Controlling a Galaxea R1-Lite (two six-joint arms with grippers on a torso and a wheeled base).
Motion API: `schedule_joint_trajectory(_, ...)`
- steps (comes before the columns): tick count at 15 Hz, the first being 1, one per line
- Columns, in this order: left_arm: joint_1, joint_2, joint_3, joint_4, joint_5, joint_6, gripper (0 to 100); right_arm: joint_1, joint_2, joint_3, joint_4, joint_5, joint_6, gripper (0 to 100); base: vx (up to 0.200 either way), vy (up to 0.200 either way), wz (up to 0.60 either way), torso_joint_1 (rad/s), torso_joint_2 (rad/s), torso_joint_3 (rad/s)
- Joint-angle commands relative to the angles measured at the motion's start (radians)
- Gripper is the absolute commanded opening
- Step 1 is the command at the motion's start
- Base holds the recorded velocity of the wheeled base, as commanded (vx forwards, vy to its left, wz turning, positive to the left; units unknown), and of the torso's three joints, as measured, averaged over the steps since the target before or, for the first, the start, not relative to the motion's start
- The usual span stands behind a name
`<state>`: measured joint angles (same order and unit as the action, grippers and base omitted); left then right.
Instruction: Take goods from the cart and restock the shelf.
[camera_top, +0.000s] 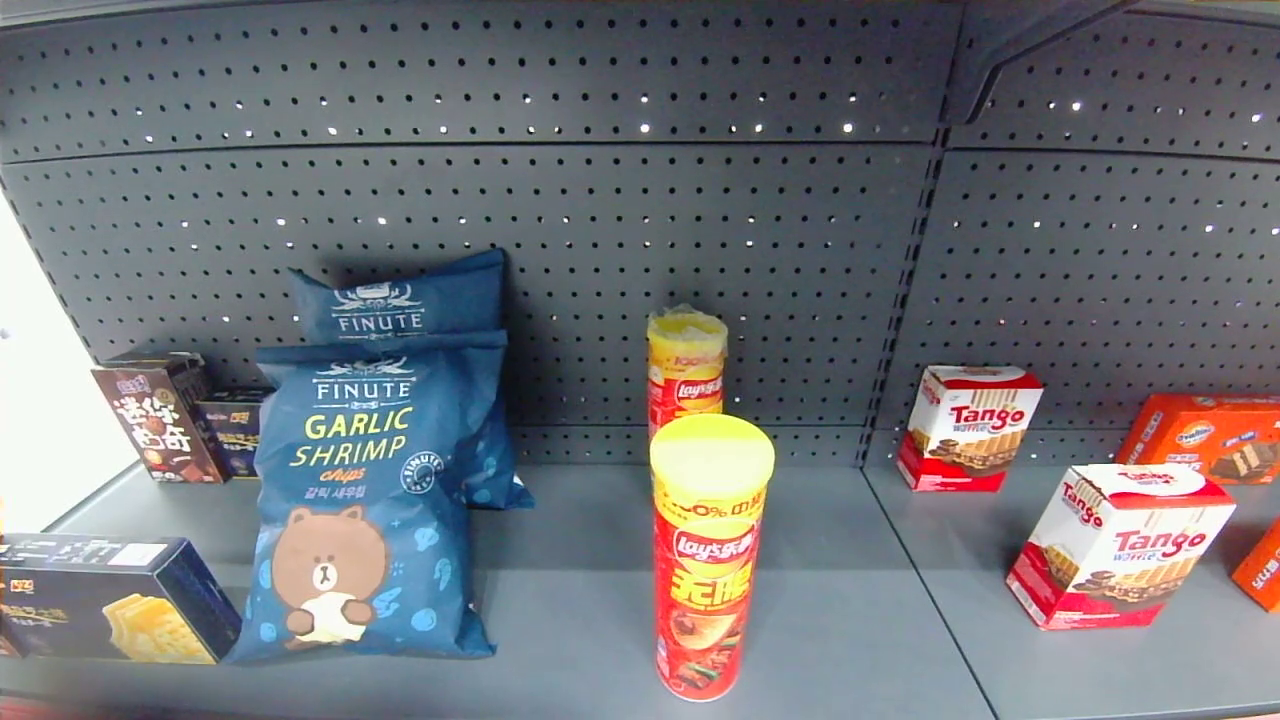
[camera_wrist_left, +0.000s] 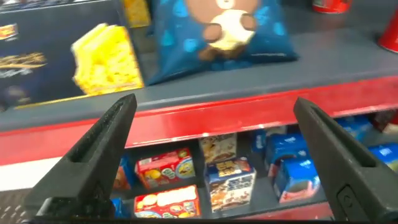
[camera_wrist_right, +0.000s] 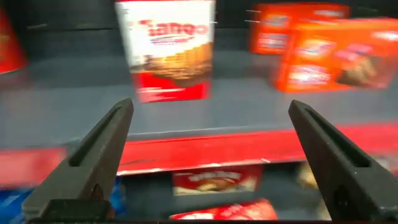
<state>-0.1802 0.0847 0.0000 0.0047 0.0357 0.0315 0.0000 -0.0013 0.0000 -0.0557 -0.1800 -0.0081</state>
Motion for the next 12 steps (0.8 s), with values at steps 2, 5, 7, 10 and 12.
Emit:
schedule_joint_trajectory(2, -0.001, 0.004, 0.000, -0.002, 0.001, 0.004, 100, 0.000, 0.001, 0.000, 0.002, 0.180, -0.043, 100, 0.000, 0.000, 0.00, 0.000, 0.00, 0.000)
schedule_joint_trajectory(5, -0.001, 0.004, 0.000, -0.002, -0.007, 0.010, 100, 0.000, 0.001, 0.000, 0.030, 0.260, -0.046, 100, 0.000, 0.000, 0.00, 0.000, 0.00, 0.000)
schedule_joint_trajectory(7, -0.001, 0.004, 0.000, -0.002, -0.014, 0.010, 100, 0.000, 0.001, 0.000, 0.051, 0.209, -0.006, 100, 0.000, 0.000, 0.00, 0.000, 0.00, 0.000)
schedule_joint_trajectory(10, 0.001, 0.006, 0.000, 0.005, -0.010, 0.007, 100, 0.000, 0.001, 0.000, 0.056, 0.188, 0.025, 100, 0.000, 0.000, 0.00, 0.000, 0.00, 0.000)
schedule_joint_trajectory(12, 0.011, 0.012, 0.000, 0.005, -0.010, 0.010, 100, 0.000, 0.001, 0.000, 0.056, 0.188, 0.025, 100, 0.000, 0.000, 0.00, 0.000, 0.00, 0.000)
